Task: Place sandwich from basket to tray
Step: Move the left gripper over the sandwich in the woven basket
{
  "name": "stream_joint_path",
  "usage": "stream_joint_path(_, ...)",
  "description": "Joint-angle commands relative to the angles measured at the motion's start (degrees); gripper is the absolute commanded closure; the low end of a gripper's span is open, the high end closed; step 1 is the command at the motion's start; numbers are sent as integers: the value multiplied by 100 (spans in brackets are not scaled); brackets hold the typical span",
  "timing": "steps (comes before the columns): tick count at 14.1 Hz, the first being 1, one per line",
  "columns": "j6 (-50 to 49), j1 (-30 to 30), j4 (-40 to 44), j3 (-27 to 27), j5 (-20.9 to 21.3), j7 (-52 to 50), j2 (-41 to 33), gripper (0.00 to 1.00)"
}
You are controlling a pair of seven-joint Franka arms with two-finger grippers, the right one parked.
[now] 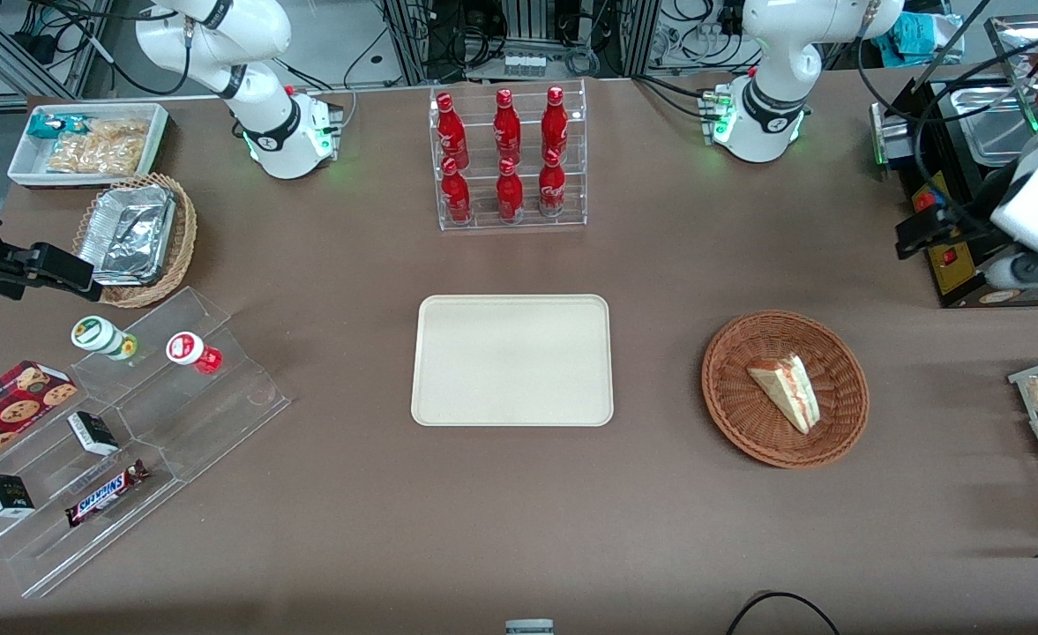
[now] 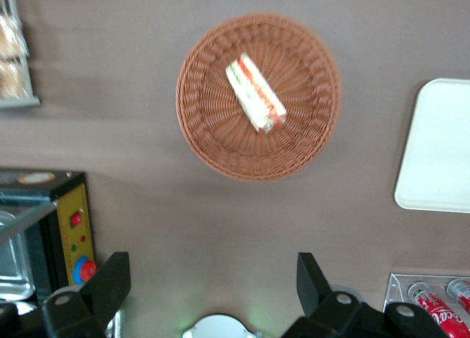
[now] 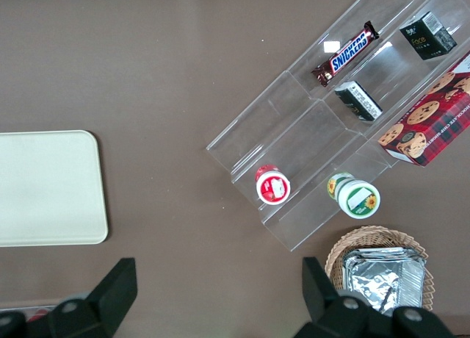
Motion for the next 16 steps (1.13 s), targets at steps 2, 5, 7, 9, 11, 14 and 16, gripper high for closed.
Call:
stream_joint_path(2, 347, 24, -119, -13, -49, -540, 814, 0)
stream_joint_path(5, 1128, 24, -514, -13, -49, -1565, 1210, 0)
stream_joint_path(7, 1604, 6, -638, -13, -40, -1937, 1482, 0)
stream_joint_path(9, 2060, -28, -752, -13, -40, -2340, 1772, 0)
stream_joint_path(11, 2527, -46, -832, -22, -14, -2816, 2027, 0)
stream_joint_path(14, 3081, -55, -1183, -22, -22, -2940, 2090, 0)
stream_joint_path(16, 3310, -55, -1245, -30, -40, -3316, 2160, 0)
